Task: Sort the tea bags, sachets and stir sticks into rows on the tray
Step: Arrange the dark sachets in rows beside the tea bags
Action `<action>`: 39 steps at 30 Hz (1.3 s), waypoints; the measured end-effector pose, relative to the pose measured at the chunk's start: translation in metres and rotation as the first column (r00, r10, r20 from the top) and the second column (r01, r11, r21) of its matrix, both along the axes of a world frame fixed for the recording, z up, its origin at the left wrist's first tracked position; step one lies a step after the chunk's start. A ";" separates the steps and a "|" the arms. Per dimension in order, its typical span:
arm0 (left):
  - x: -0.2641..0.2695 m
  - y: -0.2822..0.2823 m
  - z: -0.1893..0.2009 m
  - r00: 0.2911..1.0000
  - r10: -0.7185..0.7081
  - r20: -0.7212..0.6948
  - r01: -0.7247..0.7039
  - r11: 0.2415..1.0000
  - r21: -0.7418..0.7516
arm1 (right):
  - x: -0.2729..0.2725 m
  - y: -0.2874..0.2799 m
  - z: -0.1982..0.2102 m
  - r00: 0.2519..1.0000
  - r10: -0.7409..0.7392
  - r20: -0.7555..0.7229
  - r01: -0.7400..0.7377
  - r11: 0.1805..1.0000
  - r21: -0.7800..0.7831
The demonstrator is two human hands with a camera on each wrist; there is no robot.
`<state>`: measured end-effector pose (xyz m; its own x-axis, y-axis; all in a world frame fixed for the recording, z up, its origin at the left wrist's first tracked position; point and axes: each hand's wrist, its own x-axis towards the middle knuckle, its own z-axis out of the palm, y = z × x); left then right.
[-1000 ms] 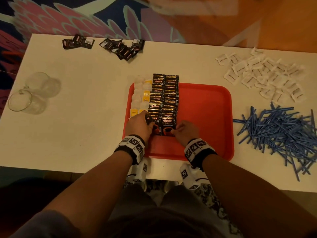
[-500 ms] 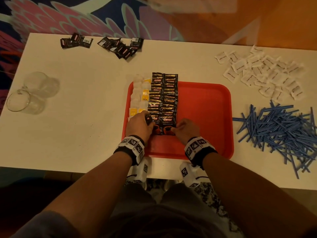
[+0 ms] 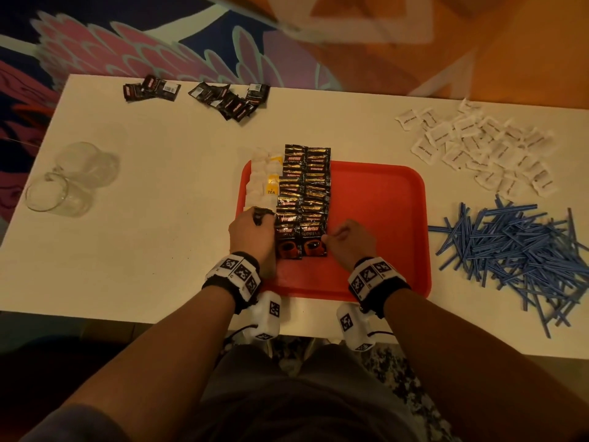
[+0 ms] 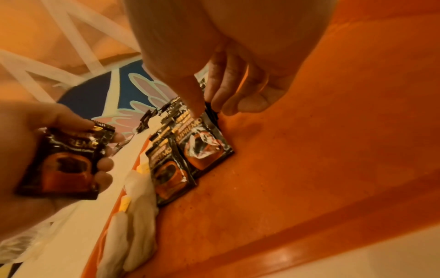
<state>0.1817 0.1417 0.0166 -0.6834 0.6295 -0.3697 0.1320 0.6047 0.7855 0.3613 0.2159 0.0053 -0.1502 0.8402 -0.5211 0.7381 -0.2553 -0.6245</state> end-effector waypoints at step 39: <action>-0.031 -0.018 0.012 0.815 0.321 0.483 -0.330 0.941 -0.068 | -0.039 -0.025 0.012 0.967 0.251 -0.049 -0.254 0.963 -0.089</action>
<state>0.1509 0.1240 0.0286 -0.5881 0.4120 -0.6959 -0.4666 0.5300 0.7081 0.3219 0.1910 0.0173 -0.3718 0.7198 -0.5862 0.7631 -0.1225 -0.6345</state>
